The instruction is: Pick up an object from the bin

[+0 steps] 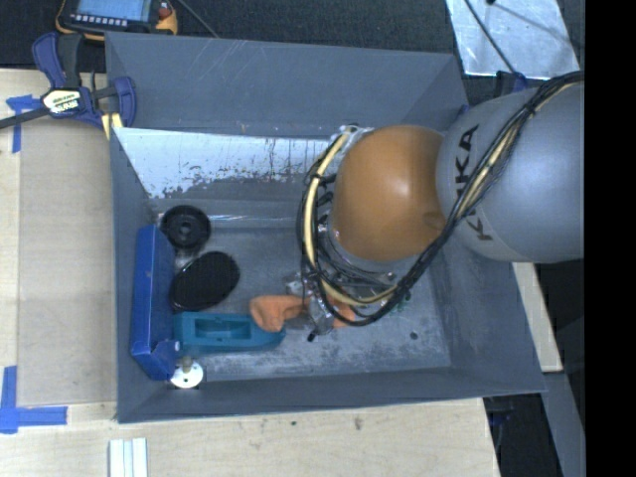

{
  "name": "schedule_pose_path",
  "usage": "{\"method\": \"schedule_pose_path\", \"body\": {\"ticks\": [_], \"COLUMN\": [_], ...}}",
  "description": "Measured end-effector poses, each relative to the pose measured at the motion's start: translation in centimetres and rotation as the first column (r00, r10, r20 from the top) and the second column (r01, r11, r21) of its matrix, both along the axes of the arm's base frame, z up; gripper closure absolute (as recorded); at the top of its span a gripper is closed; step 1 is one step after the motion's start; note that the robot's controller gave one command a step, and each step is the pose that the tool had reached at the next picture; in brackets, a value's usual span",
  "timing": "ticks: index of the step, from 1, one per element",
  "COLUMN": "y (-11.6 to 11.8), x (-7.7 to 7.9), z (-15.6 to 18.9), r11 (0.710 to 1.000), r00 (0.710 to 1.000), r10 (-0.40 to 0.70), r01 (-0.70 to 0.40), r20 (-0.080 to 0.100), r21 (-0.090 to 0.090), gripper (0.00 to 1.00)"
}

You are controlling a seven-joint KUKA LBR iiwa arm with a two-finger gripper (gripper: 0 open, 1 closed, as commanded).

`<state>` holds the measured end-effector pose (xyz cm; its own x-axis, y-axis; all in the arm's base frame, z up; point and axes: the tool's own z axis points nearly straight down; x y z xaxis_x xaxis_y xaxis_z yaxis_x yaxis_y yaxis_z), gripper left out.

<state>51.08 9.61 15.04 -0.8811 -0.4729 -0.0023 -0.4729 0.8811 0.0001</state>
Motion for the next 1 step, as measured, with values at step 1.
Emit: {"method": "schedule_pose_path", "body": {"ticks": [1], "y": [1.30], "x": [0.92], "z": [1.51], "r11": [1.000], "r00": [1.000], "r10": [-0.007], "r01": [0.007], "r20": [-0.001], "r21": [-0.002], "gripper": [1.00]}}
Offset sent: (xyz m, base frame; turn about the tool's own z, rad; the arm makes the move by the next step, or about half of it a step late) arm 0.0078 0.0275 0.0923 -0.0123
